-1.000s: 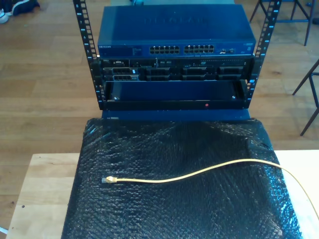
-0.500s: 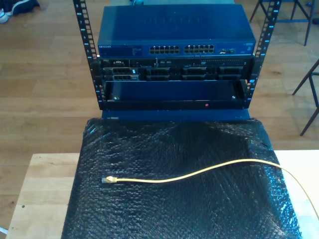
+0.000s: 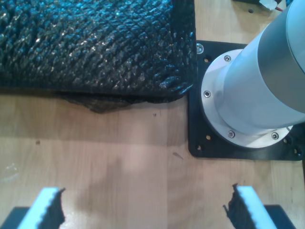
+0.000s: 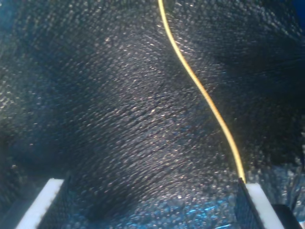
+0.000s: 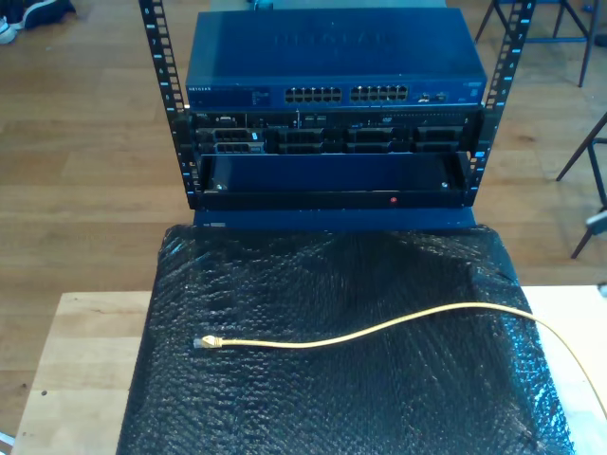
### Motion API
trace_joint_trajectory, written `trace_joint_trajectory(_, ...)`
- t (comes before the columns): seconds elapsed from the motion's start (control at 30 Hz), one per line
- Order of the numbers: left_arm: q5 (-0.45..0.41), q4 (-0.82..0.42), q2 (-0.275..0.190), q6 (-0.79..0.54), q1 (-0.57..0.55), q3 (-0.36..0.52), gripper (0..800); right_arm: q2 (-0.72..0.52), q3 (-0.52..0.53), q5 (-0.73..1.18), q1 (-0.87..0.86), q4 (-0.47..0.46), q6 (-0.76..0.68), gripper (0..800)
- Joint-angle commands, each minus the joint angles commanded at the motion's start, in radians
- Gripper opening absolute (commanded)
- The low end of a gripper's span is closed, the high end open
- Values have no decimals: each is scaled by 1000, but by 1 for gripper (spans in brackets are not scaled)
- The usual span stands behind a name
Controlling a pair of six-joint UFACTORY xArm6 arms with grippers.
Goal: Grab the cable and plug it in
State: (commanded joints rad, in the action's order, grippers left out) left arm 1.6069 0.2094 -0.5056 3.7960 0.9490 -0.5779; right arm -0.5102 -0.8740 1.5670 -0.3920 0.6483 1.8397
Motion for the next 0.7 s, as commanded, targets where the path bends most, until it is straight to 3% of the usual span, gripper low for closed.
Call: trace_joint_trajectory(0.7, 0, 31, 2, 9, -2, 2, 800, 12, 26, -216, 331, -2, -166, 793)
